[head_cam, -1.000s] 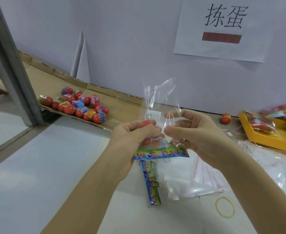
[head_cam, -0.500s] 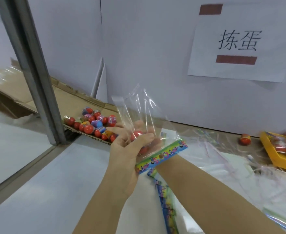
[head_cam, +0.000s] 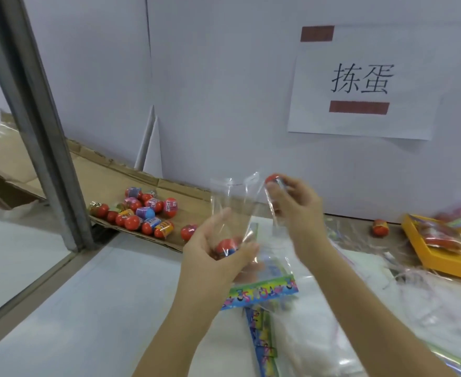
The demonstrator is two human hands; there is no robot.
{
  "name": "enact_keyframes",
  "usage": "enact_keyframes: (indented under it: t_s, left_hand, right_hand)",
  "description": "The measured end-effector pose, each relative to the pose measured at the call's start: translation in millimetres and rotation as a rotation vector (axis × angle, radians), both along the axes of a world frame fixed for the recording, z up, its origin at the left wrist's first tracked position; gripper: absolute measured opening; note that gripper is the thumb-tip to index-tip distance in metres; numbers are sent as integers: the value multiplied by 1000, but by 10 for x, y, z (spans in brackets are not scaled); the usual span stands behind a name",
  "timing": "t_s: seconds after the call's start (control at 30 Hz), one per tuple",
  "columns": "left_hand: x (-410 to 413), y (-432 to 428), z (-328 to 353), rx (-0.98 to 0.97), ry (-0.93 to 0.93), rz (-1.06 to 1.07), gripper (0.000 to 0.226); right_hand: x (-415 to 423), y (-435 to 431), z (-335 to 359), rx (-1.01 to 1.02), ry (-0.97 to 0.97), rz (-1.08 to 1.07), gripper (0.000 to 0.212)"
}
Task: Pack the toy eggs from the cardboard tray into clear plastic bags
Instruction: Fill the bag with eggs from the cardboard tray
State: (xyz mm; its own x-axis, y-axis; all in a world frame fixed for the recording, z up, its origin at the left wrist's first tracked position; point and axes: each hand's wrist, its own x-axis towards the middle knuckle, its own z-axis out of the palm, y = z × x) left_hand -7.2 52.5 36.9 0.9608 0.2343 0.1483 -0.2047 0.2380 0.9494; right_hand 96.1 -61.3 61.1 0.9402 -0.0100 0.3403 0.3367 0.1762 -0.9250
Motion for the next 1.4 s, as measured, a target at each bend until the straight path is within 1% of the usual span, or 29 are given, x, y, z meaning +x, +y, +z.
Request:
enact_keyframes:
  t_s: [0.07,0.13,0.17,0.23,0.3,0.4,0.43,0.47,0.57,0.63,0.77,0.83,0.93,1.07,1.23,1.3,1.4]
  left_hand:
    - [-7,-61,-17,49,10,-51,66]
    - [-8,-117,-43,92,6,-106,68]
    - [-11,-145,-58,120,2,-129,68]
    - [-22,-189,-76,171,-14,-165,70]
    - [-28,-217,-104,227,-30,-191,72]
    - [-43,-237,-129,272,-45,-219,72]
    - [-46,-242,-138,287,-53,-221,72]
    - [-47,-247,-145,300,-62,-218,71]
    - [-52,-258,-162,319,-97,-222,72]
    - [-57,-256,-168,321,-113,-232,75]
    - [-67,-263,-156,314,-128,-234,75]
    - [-71,-269,-138,299,-114,-235,73]
    - [-75,-289,-120,264,-90,-246,70]
    - [-62,-317,-130,223,-44,-245,63]
    - [-56,-326,-139,229,-5,-246,68]
    - [-55,-333,-134,215,-3,-253,70]
    - [-48,-345,-130,166,23,-267,73]
  right_hand:
    - [-169,-390,137,19,-64,43,14]
    - [-353,-701,262,12,-133,191,22]
    - [-445,-792,317,-13,-157,251,26]
    - [-582,-878,388,-104,-183,283,26]
    - [-642,-909,416,-141,-185,264,24]
    - [-704,-880,459,-144,-172,192,29]
    - [-717,-867,459,-179,-180,153,30]
    - [-732,-860,456,-260,-201,95,29]
    - [-755,-858,428,-617,-301,-89,28]
    - [-762,-855,435,-754,-313,-141,27]
    - [-742,-886,433,-818,-323,-99,32]
    - [-734,-889,430,-818,-315,-71,35]
    - [-727,-857,440,-894,-282,-49,37]
    - [-745,-865,441,-935,-295,-11,46]
    - [-813,-863,412,-1175,-402,39,44]
    - [-828,-842,397,-1191,-451,12,41]
    - [-826,-844,380,-1214,-505,-9,29]
